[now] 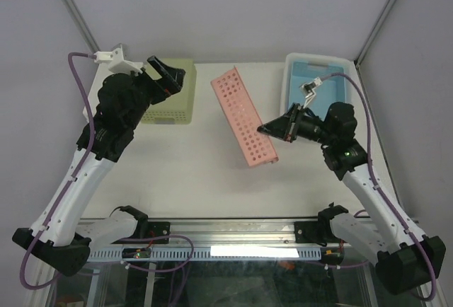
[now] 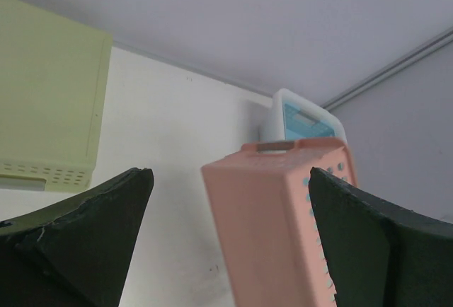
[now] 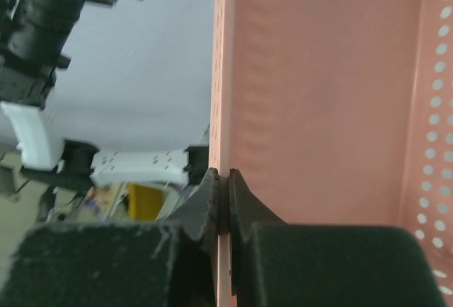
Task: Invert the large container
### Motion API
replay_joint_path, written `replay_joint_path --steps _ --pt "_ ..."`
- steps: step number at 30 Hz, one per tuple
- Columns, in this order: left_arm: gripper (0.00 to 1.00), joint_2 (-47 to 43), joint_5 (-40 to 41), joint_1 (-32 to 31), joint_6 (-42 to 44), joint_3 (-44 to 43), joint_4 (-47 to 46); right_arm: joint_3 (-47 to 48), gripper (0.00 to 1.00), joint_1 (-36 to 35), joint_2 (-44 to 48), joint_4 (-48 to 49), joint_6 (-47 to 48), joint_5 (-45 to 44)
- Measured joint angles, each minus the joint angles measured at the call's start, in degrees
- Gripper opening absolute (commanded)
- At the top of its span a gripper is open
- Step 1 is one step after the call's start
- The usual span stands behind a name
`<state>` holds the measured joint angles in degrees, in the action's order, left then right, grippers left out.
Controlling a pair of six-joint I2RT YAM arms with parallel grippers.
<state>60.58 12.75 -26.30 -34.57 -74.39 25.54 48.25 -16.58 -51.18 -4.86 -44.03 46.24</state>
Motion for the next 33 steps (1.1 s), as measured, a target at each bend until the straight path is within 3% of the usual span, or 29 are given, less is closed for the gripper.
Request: replay_joint_path --steps 5,9,13,18,23,26,29,33 --pt "0.99 -1.0 2.4 0.0 -1.8 0.3 -0.4 -10.4 0.00 -10.7 -2.6 20.1 -13.6 -2.4" --pt "0.99 -0.4 2.4 0.0 -2.1 0.3 -0.3 -16.7 0.00 -16.6 -11.0 40.4 -26.0 -7.3" --pt "0.99 -0.4 2.4 0.0 -2.1 0.3 -0.3 -23.1 0.00 -18.5 -20.0 60.5 -38.6 -14.3" --pt "0.99 -0.5 2.3 0.0 -2.1 0.8 -0.3 -32.1 0.00 -18.5 -25.2 75.9 -49.4 -23.5" --pt "0.99 -0.5 2.2 0.0 -2.1 1.3 -0.3 -40.4 0.00 -18.6 -23.4 80.1 -54.6 -29.3" --pt "0.99 -0.5 2.1 0.0 -2.1 1.3 -0.3 -45.4 0.00 -18.6 -16.2 78.0 -55.5 -32.4" --pt "0.99 0.0 1.9 0.0 -2.1 1.4 -0.5 -47.4 0.00 -18.6 -5.1 69.4 -55.9 -34.4" --pt "0.99 0.7 1.6 0.0 -2.1 2.6 -0.8 -47.4 0.05 -18.3 13.2 49.6 -54.7 -36.3"
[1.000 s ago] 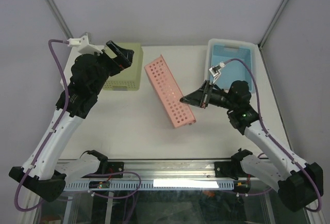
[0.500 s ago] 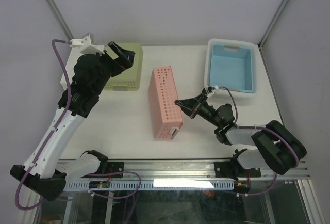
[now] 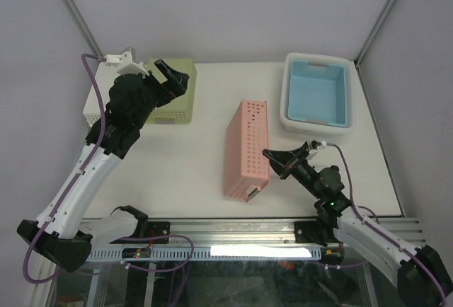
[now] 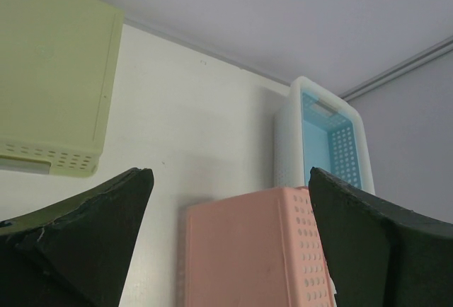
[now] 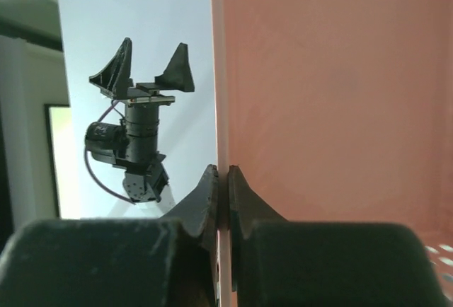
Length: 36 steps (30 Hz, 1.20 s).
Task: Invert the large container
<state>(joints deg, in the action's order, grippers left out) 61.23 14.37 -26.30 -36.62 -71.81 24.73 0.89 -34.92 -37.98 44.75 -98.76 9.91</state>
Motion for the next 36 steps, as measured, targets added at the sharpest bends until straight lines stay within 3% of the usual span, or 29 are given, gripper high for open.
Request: replay_joint_path --steps 7,12,17,24,28,33,36 --pt "0.99 1.0 -1.0 0.0 0.0 1.1 -0.5 0.0 0.10 1.6 25.0 -35.2 3.1 -2.2" --pt "0.99 1.0 -1.4 0.0 0.0 1.5 -0.8 0.0 0.26 1.7 31.7 -46.3 3.1 -3.2" --pt "0.99 1.0 -1.6 0.0 0.0 2.1 -0.8 1.5 0.45 1.7 24.1 -53.8 8.3 -5.3" --pt "0.99 1.3 -2.7 0.0 0.0 2.6 -0.9 11.0 0.55 1.7 5.3 -67.1 16.3 -7.2" --pt "0.99 1.3 -2.8 0.0 0.1 3.2 -0.8 14.7 0.57 1.7 3.9 -69.3 20.6 -8.9" --pt "0.99 1.5 -4.1 0.0 0.8 3.7 -0.8 18.8 0.76 1.7 3.7 -69.4 27.5 -10.7" --pt "0.99 2.4 -6.0 0.0 1.5 3.7 -0.9 22.3 0.79 1.7 1.2 -68.3 32.8 -10.8"
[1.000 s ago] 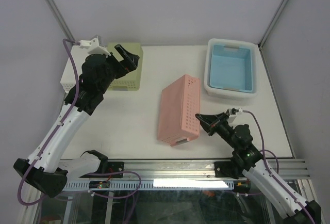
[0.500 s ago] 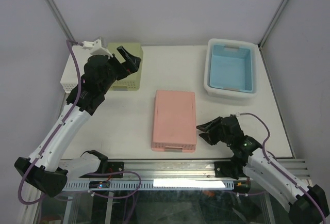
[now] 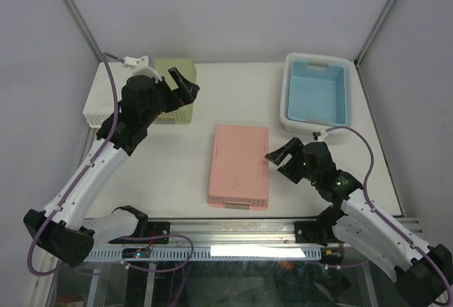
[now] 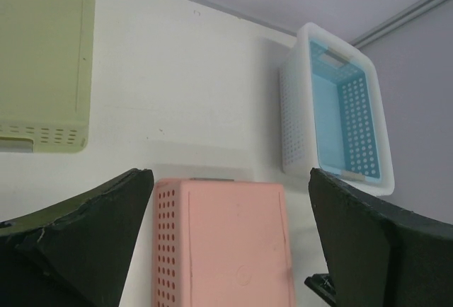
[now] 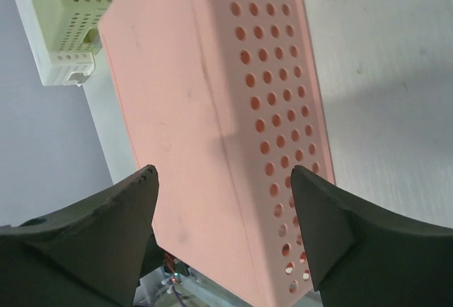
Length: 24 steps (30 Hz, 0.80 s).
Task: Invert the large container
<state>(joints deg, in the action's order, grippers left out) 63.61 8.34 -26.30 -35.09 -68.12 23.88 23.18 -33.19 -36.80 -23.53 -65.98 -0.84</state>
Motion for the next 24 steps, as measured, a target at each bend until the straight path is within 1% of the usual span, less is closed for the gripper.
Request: replay_joint_path --steps 2,4,5,7,8,9,11,13,17,24 --pt "0.99 0.9 -1.4 0.0 0.3 0.0 0.0 2.3 0.79 0.0 -3.7 1.9 3.2 0.4" --pt "0.99 1.7 -2.6 0.0 0.7 0.0 0.0 3.9 0.75 0.0 -7.8 4.2 5.8 1.6" --pt "0.99 2.1 -3.1 0.0 1.1 0.0 0.0 4.7 0.72 0.0 -10.5 5.4 7.1 2.5" --pt "0.99 2.6 -3.9 0.0 1.5 0.2 0.1 5.9 0.63 0.0 -15.8 7.7 9.3 4.5" --pt "0.99 2.7 -4.1 0.0 1.7 0.3 0.1 6.3 0.57 0.0 -18.5 9.0 10.2 5.7" --pt "0.99 2.7 -4.2 0.0 1.8 0.4 0.1 6.4 0.54 0.0 -20.3 9.8 10.9 6.6" --pt "0.99 2.7 -4.4 0.0 2.0 0.4 0.1 6.5 0.50 -0.3 -23.9 12.5 11.6 9.0" --pt "0.99 2.7 -4.4 0.0 2.1 0.5 0.1 6.5 0.49 -1.5 -26.0 14.6 11.6 10.2" --pt "0.99 2.7 -4.4 0.0 2.5 0.5 0.1 7.9 0.49 -6.1 -30.9 19.3 11.4 11.8" --pt "0.99 2.3 -4.4 0.0 2.8 0.5 0.6 15.7 0.49 -13.6 -43.5 25.4 10.8 12.9"
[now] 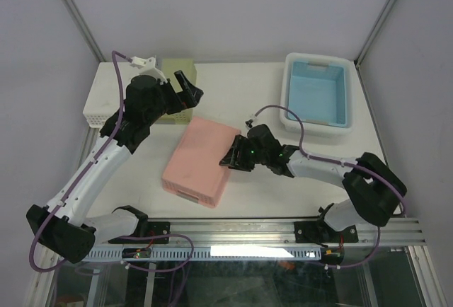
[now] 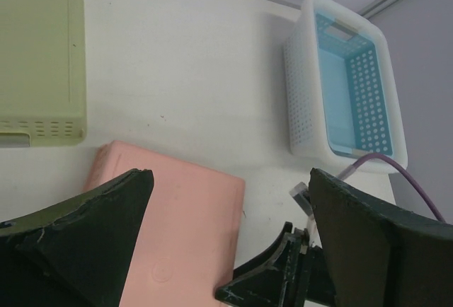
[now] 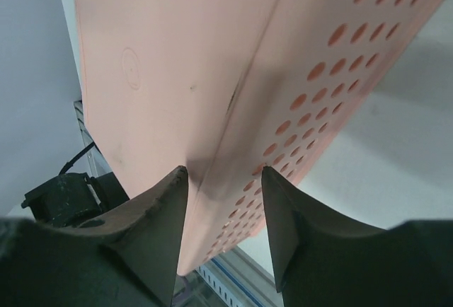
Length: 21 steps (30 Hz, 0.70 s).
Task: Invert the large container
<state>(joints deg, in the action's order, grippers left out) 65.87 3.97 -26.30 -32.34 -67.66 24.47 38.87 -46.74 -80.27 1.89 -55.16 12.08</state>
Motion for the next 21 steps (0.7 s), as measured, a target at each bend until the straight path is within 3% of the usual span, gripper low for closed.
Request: replay_joint_path --steps 5,10,12,17,21 --pt "0.99 -0.9 0.0 0.0 0.1 0.0 0.8 6.9 0.50 -3.1 -9.1 2.7 0.2 1.2" --pt "0.99 -1.5 0.2 0.0 0.5 0.0 1.0 7.3 0.65 -3.5 -8.8 1.9 1.0 0.6" --pt "0.99 -1.2 0.5 0.0 0.9 0.0 1.4 7.0 0.66 -3.0 -6.6 0.0 1.6 -0.9" --pt "0.99 3.7 0.7 0.0 1.6 -0.7 3.9 4.5 0.57 5.1 2.2 -0.6 2.3 -2.2" --pt "0.99 6.9 0.6 0.0 1.6 -0.7 6.3 5.8 0.48 13.2 1.4 1.0 2.4 -4.0"
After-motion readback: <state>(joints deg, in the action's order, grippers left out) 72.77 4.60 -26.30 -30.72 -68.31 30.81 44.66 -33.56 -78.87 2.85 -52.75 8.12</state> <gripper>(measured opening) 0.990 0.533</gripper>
